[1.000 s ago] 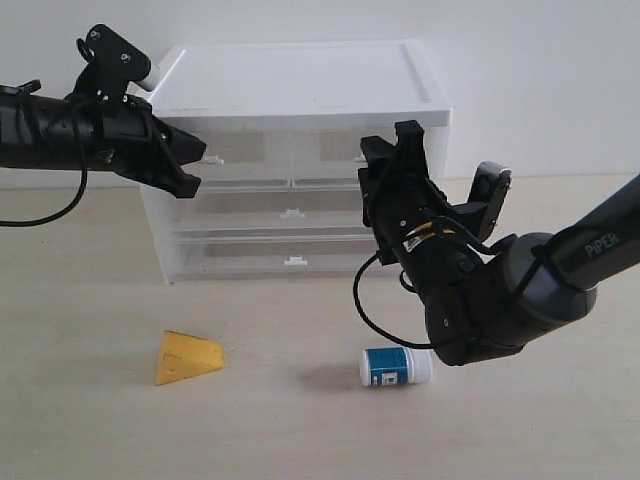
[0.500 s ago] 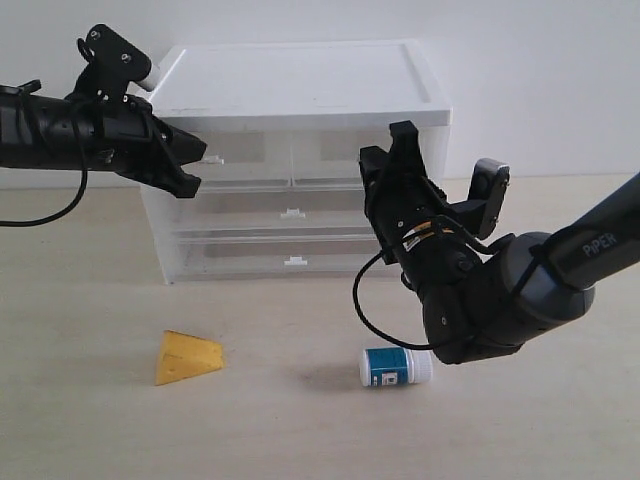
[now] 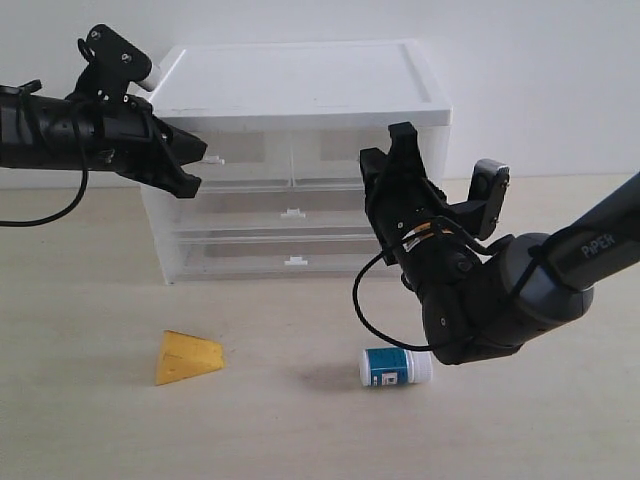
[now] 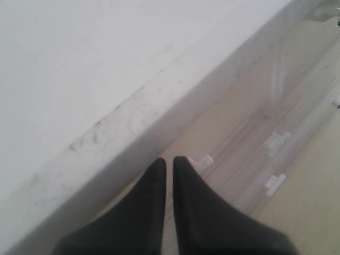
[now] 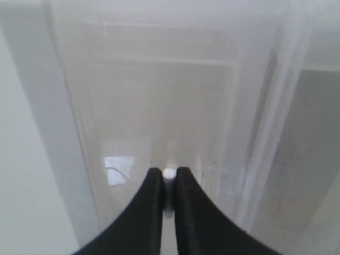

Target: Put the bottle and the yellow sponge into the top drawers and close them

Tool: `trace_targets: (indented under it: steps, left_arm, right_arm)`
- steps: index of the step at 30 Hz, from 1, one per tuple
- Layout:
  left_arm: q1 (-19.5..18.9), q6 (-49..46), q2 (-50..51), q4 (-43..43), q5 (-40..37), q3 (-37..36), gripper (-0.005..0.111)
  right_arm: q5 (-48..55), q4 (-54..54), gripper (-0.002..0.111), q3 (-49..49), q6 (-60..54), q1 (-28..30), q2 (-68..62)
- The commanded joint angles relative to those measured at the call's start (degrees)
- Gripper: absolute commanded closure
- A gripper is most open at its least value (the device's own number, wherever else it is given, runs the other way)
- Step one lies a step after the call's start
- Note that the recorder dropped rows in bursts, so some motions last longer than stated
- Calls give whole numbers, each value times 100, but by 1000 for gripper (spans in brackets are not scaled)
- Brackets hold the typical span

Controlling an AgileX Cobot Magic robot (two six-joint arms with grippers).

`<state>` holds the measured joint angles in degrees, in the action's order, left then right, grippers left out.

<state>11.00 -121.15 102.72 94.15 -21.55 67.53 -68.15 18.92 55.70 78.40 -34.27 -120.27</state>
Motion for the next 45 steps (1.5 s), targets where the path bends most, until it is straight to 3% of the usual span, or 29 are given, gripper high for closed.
trace_targets:
  steps: [1, 45]
  left_arm:
    - [-50, 11, -12, 201, 208, 107, 103]
    - [-50, 11, -12, 173, 244, 107, 103]
  right_arm:
    - [-181, 148, 108, 87, -41, 56, 39]
    - [-181, -116, 108, -594, -200, -236, 540]
